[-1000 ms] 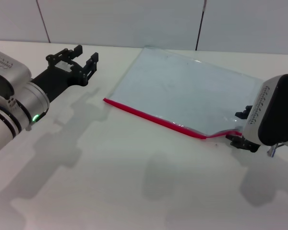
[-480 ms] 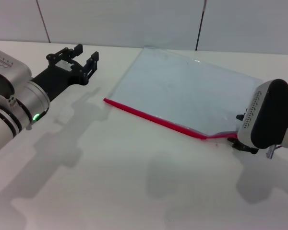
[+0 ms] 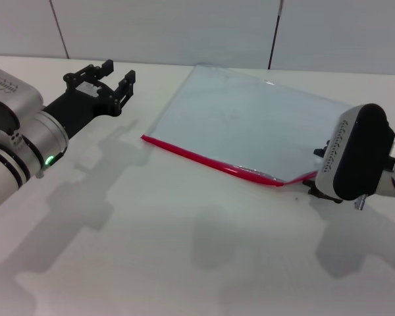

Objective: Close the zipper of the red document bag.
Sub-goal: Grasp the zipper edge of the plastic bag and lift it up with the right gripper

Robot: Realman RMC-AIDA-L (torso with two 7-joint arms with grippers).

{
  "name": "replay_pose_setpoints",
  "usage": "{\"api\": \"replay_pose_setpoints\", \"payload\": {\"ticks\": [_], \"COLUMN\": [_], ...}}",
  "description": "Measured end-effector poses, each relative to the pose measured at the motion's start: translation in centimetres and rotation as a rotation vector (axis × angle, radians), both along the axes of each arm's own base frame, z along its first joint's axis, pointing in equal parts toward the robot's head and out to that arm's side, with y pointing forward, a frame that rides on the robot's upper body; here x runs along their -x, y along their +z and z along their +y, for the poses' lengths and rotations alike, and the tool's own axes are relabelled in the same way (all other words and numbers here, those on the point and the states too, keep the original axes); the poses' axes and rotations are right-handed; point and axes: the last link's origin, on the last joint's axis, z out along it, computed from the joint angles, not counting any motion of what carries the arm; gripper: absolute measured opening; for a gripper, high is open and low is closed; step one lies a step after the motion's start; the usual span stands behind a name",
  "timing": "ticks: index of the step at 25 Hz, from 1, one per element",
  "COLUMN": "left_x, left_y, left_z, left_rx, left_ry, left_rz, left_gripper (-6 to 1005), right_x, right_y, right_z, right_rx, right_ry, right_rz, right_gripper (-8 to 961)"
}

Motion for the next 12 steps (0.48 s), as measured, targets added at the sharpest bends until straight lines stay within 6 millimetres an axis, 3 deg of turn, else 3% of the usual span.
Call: {"api": "replay_pose_setpoints", "payload": {"ticks": [4,12], "left_x": [-0.05,-0.18], "left_y": [0.0,-0.1], "left_z": [0.02,0.05], "left_rx": [0.0,0.002], "left_ry": [-0.002,-0.005], "left_rz": [-0.001,-0.001], "left_gripper": [464,464], "right_x": [-0.08,-0.4], "right_y": [-0.23,-0.6], "right_z": [0.24,0.66], "right_rx": [0.006,0.011], "right_ry": [-0.009,-0.034], "right_rz": [-0.005,-0.011], "right_gripper": [604,440]}}
